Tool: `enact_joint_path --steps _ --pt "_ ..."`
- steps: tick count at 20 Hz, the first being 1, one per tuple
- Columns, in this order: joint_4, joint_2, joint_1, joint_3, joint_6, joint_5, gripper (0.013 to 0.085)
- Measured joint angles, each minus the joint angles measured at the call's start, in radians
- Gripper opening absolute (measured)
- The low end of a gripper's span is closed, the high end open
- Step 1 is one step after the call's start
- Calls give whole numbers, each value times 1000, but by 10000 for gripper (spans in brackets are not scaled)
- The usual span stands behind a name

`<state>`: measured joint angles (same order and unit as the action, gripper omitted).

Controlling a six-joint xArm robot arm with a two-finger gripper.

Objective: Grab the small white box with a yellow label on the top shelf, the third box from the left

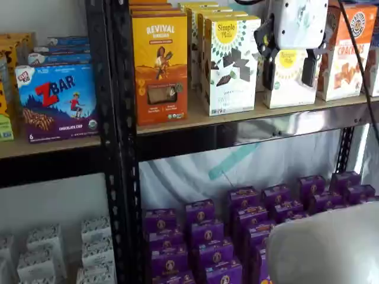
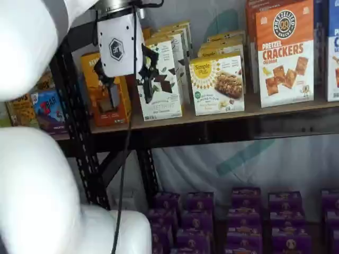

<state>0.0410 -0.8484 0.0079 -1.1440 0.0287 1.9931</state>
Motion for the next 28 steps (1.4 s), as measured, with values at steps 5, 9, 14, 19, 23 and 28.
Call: enact_joint_path --steps 5,9,14,19,23,28 --pt "76 -6 -68 8 -37 -9 850" --pt "-16 -12 -11 27 -18 -58 850" --pt "-43 22 -101 46 -112 -170 850" --pt "-37 67 -187 41 -196 -246 850" --pt "-28 108 -248 25 -254 -285 850" --pt "-26 147 -290 8 -296 -315 850"
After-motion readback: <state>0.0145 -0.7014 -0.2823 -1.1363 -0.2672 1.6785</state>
